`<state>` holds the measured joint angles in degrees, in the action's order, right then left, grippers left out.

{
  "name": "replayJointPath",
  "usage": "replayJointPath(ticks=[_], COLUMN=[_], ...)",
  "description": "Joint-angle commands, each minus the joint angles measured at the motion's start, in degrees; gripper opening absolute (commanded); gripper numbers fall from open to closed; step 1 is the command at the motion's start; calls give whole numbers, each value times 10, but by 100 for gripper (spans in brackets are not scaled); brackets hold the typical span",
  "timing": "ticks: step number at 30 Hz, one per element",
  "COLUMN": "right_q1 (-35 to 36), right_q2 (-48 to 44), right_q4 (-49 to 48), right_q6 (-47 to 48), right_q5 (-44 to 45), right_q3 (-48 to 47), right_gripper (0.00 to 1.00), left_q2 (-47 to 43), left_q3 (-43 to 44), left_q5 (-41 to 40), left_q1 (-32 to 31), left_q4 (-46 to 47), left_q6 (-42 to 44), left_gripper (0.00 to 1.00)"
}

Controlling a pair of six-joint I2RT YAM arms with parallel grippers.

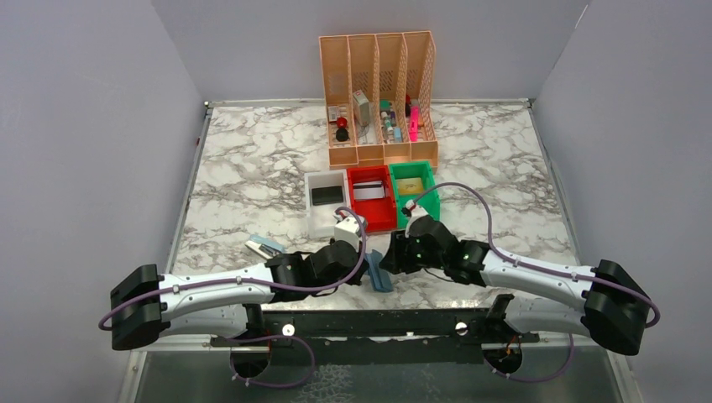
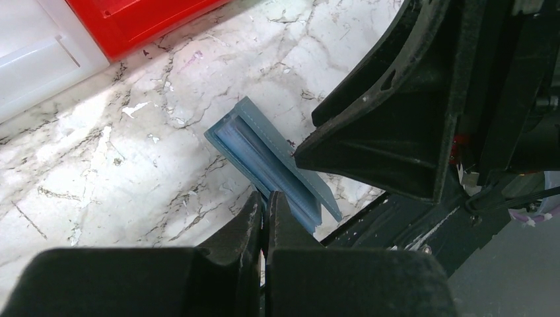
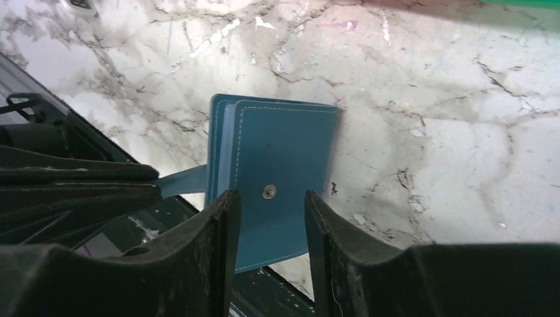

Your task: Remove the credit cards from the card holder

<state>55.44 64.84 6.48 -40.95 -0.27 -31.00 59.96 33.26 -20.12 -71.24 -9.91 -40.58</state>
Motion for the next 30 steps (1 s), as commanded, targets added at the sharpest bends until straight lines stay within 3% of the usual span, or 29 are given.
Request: replayJointPath(ticks=[1,7,15,20,24,30], right_q1=[4,4,4,8,12,12], right_q2=[5,-13,-44,6,35,-25], right_q4=[34,77,-19,-25,42,55], right_q6=[-1,-5,19,36,19,-26], right_q5=[42,90,-27,-54,34,118], right_q3=[-6,-12,5,-9,-20,23], right_gripper=[44,44,55,57,51,47], left_q2=[-16,-19,-14,-14,-17,-40], left_q3=[-2,-6,0,-1,-3,-26], left_q5=[8,3,3,4,0,-39], left_q1=[2,1,1,1,2,2], left_q4=[10,5,3,1,-2,-23], left_q6=[7,3,7,6,4,-14], left_gripper=[0,0,0,0,0,0])
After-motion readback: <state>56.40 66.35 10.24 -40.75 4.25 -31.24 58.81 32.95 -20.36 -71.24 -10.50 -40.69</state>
